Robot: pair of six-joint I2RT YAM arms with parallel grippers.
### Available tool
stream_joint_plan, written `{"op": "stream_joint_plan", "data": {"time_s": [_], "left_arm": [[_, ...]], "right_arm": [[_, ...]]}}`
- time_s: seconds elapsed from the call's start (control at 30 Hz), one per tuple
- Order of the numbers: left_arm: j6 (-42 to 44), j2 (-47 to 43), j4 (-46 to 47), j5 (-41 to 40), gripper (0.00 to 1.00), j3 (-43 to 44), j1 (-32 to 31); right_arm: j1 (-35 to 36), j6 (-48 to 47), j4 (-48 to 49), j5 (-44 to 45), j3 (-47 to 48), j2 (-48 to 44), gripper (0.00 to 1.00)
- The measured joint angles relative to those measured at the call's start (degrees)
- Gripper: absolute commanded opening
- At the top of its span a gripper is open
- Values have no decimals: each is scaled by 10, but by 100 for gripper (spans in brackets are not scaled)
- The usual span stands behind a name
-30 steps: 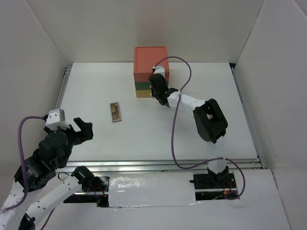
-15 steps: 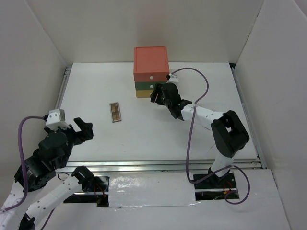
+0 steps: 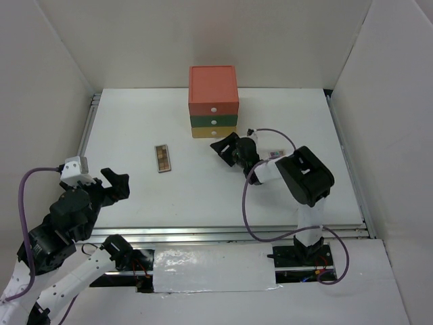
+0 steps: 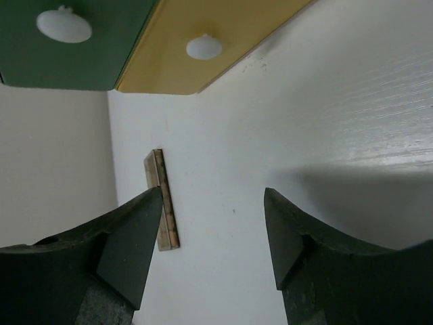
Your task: Organize the makeup
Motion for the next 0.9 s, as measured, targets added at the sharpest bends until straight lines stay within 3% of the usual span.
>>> {"op": "stream_joint_plan", "data": {"time_s": [0.13, 0.2, 0.33, 0.47, 0.57, 0.9], "left_arm": [[0, 0, 0, 1, 99, 0, 0], [1, 0, 0, 1, 99, 0, 0], [2, 0, 0, 2, 99, 0, 0], [2, 0, 0, 5, 99, 0, 0], [2, 0, 0, 5, 99, 0, 0], [2, 0, 0, 5, 99, 0, 0]], "right_arm": [[-6, 77, 92, -16, -1, 68, 71], [-9, 110, 117, -18, 0, 91, 77], [-15, 176, 179, -17, 5, 125, 75], [-22, 248, 235, -16, 9, 164, 60], [-26, 282, 263, -15, 24, 191, 55], [-37, 308, 219, -1, 65, 196, 52]]}}
